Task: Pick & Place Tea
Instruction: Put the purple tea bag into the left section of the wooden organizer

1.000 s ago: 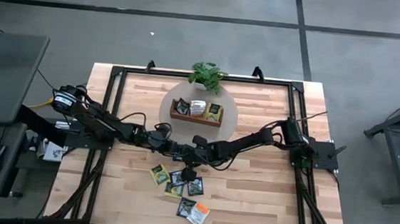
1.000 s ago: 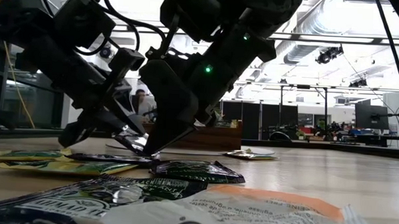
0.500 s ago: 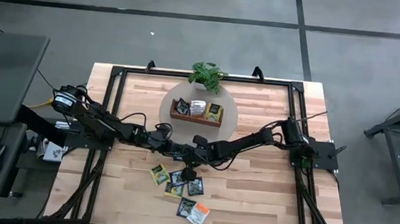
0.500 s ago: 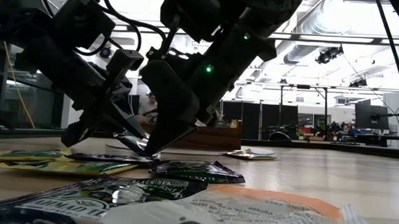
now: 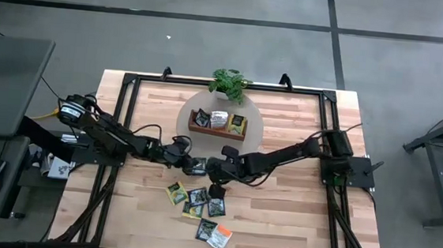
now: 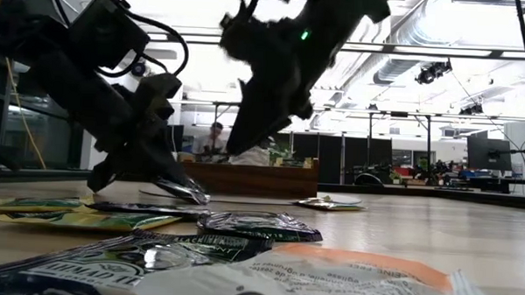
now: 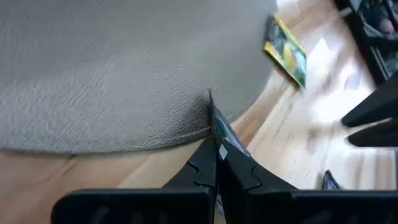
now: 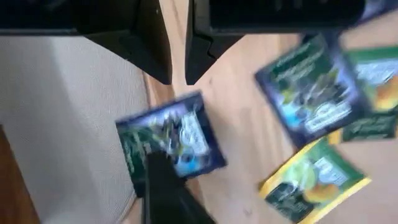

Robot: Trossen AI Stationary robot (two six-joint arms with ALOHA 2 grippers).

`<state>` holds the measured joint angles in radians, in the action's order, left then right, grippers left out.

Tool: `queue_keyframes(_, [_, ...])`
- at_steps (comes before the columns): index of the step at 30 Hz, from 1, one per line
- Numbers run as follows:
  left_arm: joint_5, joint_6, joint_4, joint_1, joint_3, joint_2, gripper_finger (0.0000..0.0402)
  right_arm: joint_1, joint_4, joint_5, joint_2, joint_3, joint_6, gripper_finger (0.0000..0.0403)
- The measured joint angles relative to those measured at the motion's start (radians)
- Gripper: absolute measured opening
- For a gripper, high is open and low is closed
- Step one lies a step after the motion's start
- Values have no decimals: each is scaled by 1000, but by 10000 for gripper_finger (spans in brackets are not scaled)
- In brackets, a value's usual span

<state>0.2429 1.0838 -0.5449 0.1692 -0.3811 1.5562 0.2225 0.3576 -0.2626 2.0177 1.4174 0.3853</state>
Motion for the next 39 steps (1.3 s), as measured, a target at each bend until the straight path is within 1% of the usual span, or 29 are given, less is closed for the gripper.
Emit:
queue_keyframes(4, [-11,-118,-29,0,-2,-63,0,34,47,-7,-17,1,19,48])
queue_keyframes(8, [-28,-275,-21,0,-5,-146,0,69,82,-39,-17,-1,68,43])
queue_keyframes(12, [-16,-455,42,0,-4,-243,0,109,117,-99,-16,-23,145,38])
queue_keyframes(14, [21,-547,85,0,-4,-284,0,130,112,-126,-17,-37,185,36])
queue_keyframes(16, [72,-643,112,0,-4,-318,0,146,109,-131,-17,-61,223,35])
queue_keyframes(21, [196,-868,99,-6,-4,-363,0,171,84,-162,-17,-97,300,39])
queue_keyframes(23, [214,-907,94,-35,-5,-371,0,178,81,-163,-17,-108,320,41])
queue_keyframes(25, [213,-926,103,-91,-5,-375,0,181,71,-161,-17,-108,325,41])
queue_keyframes(26, [206,-937,101,-122,-5,-375,0,182,63,-159,-17,-107,325,41])
queue_keyframes(29, [139,-981,92,-226,-5,-375,0,181,38,-158,-17,-107,320,37])
queue_keyframes(34, [-15,-1053,87,-386,-5,-375,0,181,15,-156,-17,-107,309,36])
queue_keyframes(39, [-184,-1080,71,-512,-5,-375,0,181,13,-159,-17,-107,307,41])
